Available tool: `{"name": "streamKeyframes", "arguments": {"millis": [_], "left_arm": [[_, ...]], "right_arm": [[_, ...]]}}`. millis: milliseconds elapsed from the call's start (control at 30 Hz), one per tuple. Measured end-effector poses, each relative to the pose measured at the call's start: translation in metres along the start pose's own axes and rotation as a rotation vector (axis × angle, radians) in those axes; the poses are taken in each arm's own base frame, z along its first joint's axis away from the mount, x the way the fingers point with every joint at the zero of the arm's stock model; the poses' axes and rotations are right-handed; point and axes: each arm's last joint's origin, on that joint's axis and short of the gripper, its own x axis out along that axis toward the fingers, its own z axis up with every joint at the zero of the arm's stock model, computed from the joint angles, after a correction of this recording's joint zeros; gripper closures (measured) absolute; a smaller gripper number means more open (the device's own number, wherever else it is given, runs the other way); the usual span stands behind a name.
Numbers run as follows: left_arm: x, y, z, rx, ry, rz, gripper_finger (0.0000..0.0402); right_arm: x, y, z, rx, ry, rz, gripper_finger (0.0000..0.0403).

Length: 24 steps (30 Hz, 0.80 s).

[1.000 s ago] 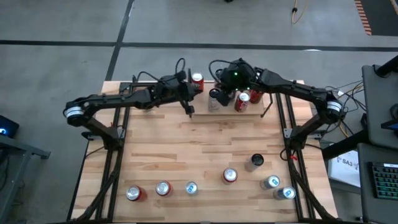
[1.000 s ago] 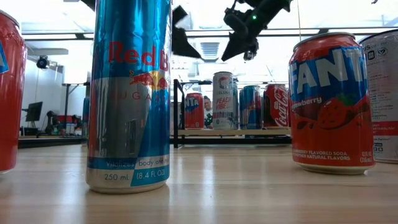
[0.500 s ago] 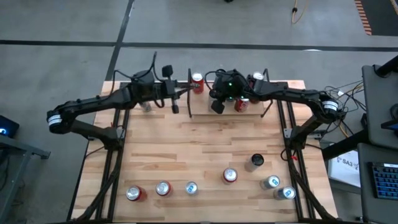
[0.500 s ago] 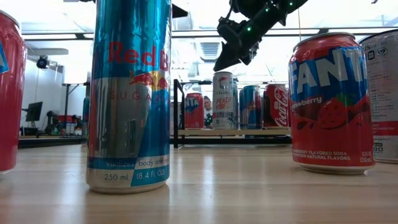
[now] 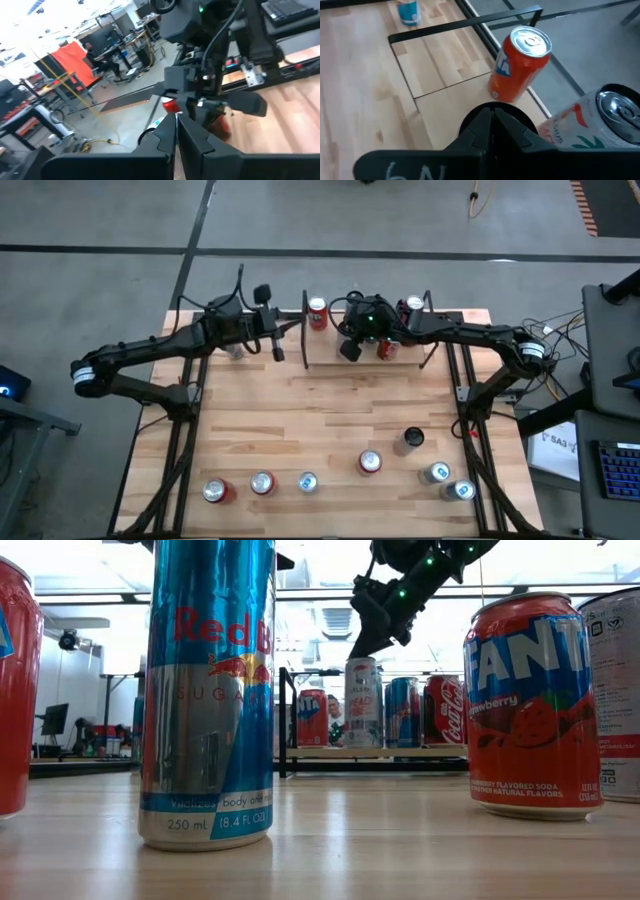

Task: Place canned beverage on shelf
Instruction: Put the white soda can on the shelf

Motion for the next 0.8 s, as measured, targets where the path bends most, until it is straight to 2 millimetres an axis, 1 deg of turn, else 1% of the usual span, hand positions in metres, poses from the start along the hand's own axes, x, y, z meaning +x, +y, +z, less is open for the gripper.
{"name": "streamKeyframes", "arguments": {"millis": [200, 400, 567, 667, 733, 800], "left_arm": [[0.000, 0.004, -0.002, 0.052, 0.037, 0.061, 0.0402], [-0.001, 0.015, -0.008, 0.074, 0.065, 0.103, 0.0402], [-0.002, 0.022, -0.015, 0.072, 0.064, 0.092, 0.0402], [-0.002, 0.023, -0.024, 0.057, 0.061, 0.045, 0.0402], [-0.003, 0.021, -0.031, 0.045, 0.056, 0.020, 0.0402], [-0.005, 0.020, -0.035, 0.046, 0.047, 0.028, 0.0402]], "right_arm": [[0.000, -0.002, -0.001, -0.013, 0.008, -0.054, 0.0390], [-0.001, -0.006, -0.002, -0.013, 0.015, -0.087, 0.0390], [-0.004, -0.007, -0.001, -0.024, 0.010, -0.103, 0.0390], [-0.009, -0.008, 0.005, -0.016, 0.000, -0.118, 0.0390], [-0.017, -0.009, 0.011, -0.005, -0.032, -0.119, 0.0390], [-0.023, -0.009, 0.017, 0.001, -0.062, -0.113, 0.0390]]}}
